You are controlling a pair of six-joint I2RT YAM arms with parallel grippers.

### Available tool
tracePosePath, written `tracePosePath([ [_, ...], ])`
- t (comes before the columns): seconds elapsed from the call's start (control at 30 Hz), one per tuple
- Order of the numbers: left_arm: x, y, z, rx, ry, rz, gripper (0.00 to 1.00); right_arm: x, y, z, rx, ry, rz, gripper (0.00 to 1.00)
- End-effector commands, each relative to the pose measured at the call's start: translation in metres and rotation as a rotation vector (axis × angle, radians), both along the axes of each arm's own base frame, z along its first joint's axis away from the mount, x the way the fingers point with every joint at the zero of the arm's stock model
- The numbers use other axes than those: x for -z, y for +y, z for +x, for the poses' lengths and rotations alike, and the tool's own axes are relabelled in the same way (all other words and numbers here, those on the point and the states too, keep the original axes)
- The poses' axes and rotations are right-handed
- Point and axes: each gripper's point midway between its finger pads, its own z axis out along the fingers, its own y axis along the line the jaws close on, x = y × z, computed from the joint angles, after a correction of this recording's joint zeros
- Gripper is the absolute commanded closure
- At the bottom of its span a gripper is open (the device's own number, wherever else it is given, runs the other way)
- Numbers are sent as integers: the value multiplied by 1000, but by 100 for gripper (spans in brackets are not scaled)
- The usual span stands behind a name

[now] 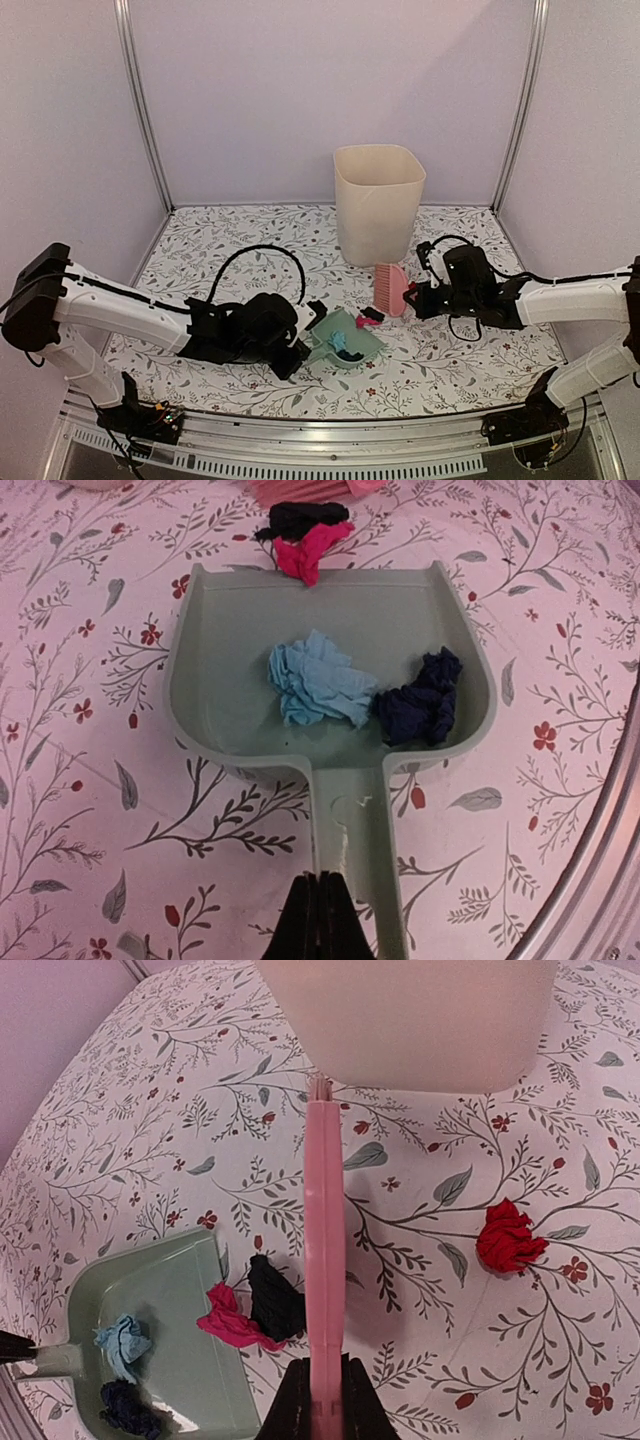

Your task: Sweep away the paper scraps from the table

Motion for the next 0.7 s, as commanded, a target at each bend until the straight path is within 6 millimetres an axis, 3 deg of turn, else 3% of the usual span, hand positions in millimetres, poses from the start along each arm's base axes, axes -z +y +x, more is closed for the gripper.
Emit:
tracePosePath([
  [0.0,6,3,7,-19,4,-1,100,-6,27,-9,-142,25,63,100],
  [0.17,4,2,9,-21,-2,-7,100,-6,47,-33,-282,102,156,100],
  [0.4,0,-3,8,-2,-13,-32,100,-47,66,-63,-413,127,311,100],
  [0.5,-4,-4,8,-2,-30,-39,100,-56,61,-58,-362,103,288,100],
  [0.67,-20,-4,6,5,-69,-75,100,-57,34,-41,-186,93,169,100],
])
